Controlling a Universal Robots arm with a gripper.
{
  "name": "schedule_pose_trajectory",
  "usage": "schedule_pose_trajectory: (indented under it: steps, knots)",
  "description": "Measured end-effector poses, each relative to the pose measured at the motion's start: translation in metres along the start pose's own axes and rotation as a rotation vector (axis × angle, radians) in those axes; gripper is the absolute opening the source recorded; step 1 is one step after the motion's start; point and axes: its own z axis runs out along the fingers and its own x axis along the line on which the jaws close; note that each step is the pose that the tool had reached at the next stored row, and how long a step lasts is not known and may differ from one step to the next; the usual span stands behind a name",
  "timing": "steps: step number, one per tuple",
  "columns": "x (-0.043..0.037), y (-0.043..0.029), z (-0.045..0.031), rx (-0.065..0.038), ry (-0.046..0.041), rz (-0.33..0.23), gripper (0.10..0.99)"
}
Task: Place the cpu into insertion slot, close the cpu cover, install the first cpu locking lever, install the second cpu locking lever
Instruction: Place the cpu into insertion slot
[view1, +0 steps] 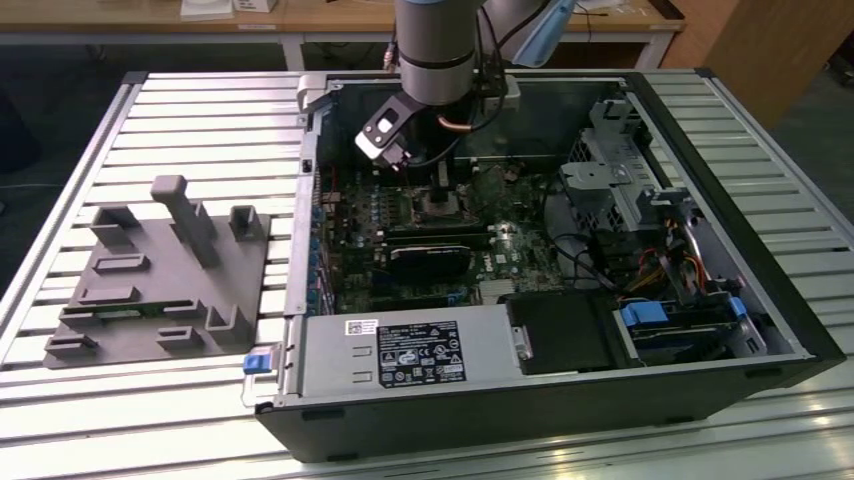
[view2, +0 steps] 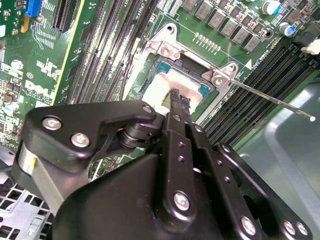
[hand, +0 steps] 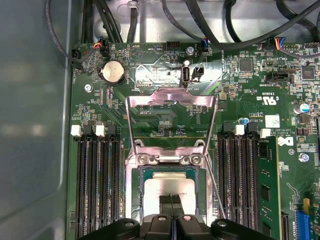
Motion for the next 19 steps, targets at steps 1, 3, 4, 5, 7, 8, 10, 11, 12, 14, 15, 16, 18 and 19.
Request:
schedule_pose_trajectory:
  steps: [1,3,4,5,7,8,10,11,12,14,15,16,18,19]
  knots:
    - [0.0,0.0,-0.0001,0.0,-0.0001,0.0,0.106]
    - [0.0,0.0,-0.0003,0.0,0.0,0.0,0.106]
    - [0.0,0.0,-0.0003,0.0,0.0,0.0,0.106]
    - [0.0,0.0002,-0.0004,0.0,-0.0001,0.0,0.106]
    - [0.0,0.0016,0.0004,0.0,-0.0001,0.0,0.106]
    - [0.0,0.0023,0.0011,0.0,-0.0002,0.001,0.106]
    - [0.0,0.0028,0.0022,0.0,-0.0011,0.011,0.106]
    - [0.0,0.0028,0.0029,0.0,-0.0018,0.019,0.106]
    - [0.0,0.0027,0.0037,0.0,-0.0025,0.028,0.106]
    - [0.0,0.0026,0.0047,-0.001,-0.0033,0.038,0.106]
    - [0.0,0.0026,0.0052,-0.001,-0.0035,0.041,0.106]
    - [0.0,0.0025,0.0058,-0.001,-0.0037,0.042,0.106]
    - [0.0,0.0025,0.0067,-0.001,-0.0038,0.043,0.106]
    - [0.0,0.0024,0.007,0.0,-0.0039,0.043,0.106]
